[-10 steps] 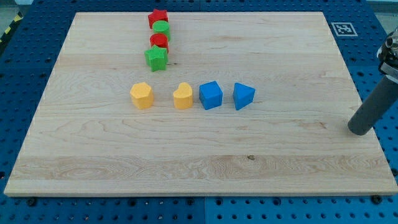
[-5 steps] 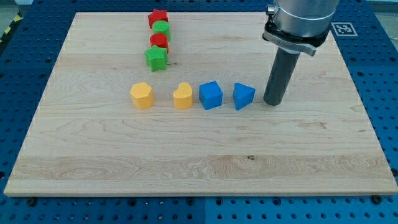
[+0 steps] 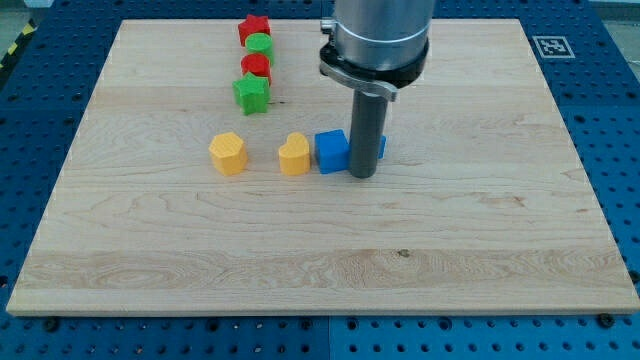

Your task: Move the yellow hexagon towards the center left side of the board

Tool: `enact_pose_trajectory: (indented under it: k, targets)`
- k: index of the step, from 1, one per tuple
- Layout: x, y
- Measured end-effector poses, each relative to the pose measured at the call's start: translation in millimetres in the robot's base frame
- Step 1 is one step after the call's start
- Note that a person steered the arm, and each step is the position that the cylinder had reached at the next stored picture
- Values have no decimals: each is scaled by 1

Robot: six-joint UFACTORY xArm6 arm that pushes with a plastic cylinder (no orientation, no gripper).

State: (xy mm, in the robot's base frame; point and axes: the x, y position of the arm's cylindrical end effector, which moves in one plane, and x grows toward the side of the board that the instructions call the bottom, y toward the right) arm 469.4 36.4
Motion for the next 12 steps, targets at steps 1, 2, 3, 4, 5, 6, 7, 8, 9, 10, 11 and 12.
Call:
enact_pose_trajectory:
  k: [1, 2, 3, 4, 5, 6, 7, 8, 9, 10, 11, 12]
  targets:
    - [-1, -12]
    - [-5, -22]
    - [-5, -58]
    - [-5, -98]
    - [-5, -119]
    - [-12, -122]
    - [-13, -134]
    - [-13, -152]
    - [-13, -161]
    - [-13, -179]
    - [-13, -193]
    - [-13, -151]
